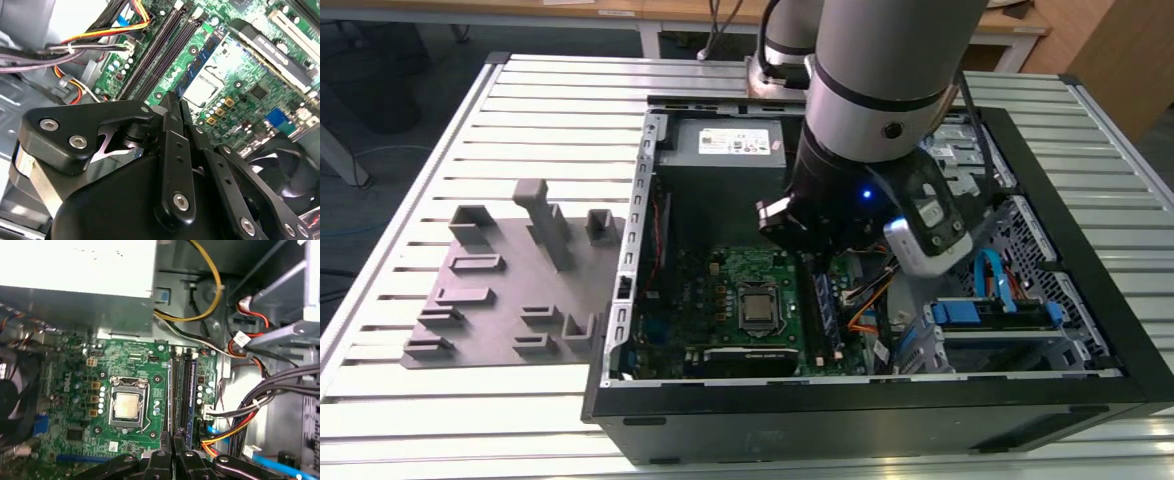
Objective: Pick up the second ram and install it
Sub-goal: 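Insert the second ram into the second slot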
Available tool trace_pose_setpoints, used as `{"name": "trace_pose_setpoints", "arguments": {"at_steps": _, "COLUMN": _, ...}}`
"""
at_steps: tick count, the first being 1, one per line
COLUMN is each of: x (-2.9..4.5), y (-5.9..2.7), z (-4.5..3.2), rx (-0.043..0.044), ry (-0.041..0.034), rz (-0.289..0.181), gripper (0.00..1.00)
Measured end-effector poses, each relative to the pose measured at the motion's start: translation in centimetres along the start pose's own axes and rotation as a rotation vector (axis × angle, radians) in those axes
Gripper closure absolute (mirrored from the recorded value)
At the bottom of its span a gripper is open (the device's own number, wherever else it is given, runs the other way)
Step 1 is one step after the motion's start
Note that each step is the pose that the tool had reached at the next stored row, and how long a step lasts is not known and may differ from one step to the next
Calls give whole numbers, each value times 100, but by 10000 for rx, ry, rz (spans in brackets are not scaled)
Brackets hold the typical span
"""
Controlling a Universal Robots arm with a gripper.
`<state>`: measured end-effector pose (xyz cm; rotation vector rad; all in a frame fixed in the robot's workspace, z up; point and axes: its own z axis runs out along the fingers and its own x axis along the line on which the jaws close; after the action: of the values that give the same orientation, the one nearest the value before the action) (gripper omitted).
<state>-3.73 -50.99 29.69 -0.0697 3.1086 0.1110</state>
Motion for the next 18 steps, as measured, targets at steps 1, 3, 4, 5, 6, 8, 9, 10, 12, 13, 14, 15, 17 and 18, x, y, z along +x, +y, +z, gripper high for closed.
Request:
{"name": "trace_pose_setpoints", "arguments": {"at_steps": 1, "x": 0, "y": 0, "z": 2, "rx": 7, "ry": -13, "rz": 191, "gripper": 89}}
{"name": "trace_pose_setpoints", "arguments": {"at_steps": 3, "x": 0, "y": 0, "z": 8, "rx": 16, "ry": -39, "rz": 549, "gripper": 89}}
{"name": "trace_pose_setpoints", "arguments": {"at_steps": 4, "x": 0, "y": -1, "z": 12, "rx": 22, "ry": -51, "rz": 724, "gripper": 89}}
{"name": "trace_pose_setpoints", "arguments": {"at_steps": 5, "x": 0, "y": -1, "z": 12, "rx": 26, "ry": -57, "rz": 818, "gripper": 89}}
{"name": "trace_pose_setpoints", "arguments": {"at_steps": 6, "x": 0, "y": -1, "z": 12, "rx": 26, "ry": -56, "rz": 818, "gripper": 89}}
{"name": "trace_pose_setpoints", "arguments": {"at_steps": 8, "x": 1, "y": -1, "z": 12, "rx": 26, "ry": -57, "rz": 820, "gripper": 89}}
{"name": "trace_pose_setpoints", "arguments": {"at_steps": 9, "x": 0, "y": -1, "z": 13, "rx": 26, "ry": -57, "rz": 820, "gripper": 89}}
{"name": "trace_pose_setpoints", "arguments": {"at_steps": 10, "x": 0, "y": -1, "z": 16, "rx": 25, "ry": -58, "rz": 820, "gripper": 89}}
{"name": "trace_pose_setpoints", "arguments": {"at_steps": 12, "x": 2, "y": -4, "z": 34, "rx": 24, "ry": -57, "rz": 809, "gripper": 89}}
{"name": "trace_pose_setpoints", "arguments": {"at_steps": 13, "x": 3, "y": -6, "z": 49, "rx": 25, "ry": -51, "rz": 772, "gripper": 89}}
{"name": "trace_pose_setpoints", "arguments": {"at_steps": 14, "x": 3, "y": -7, "z": 67, "rx": 28, "ry": -42, "rz": 714, "gripper": 89}}
{"name": "trace_pose_setpoints", "arguments": {"at_steps": 15, "x": 3, "y": -8, "z": 85, "rx": 29, "ry": -33, "rz": 651, "gripper": 89}}
{"name": "trace_pose_setpoints", "arguments": {"at_steps": 17, "x": 4, "y": -11, "z": 120, "rx": 31, "ry": -26, "rz": 612, "gripper": 89}}
{"name": "trace_pose_setpoints", "arguments": {"at_steps": 18, "x": 5, "y": -12, "z": 139, "rx": 29, "ry": -26, "rz": 612, "gripper": 89}}
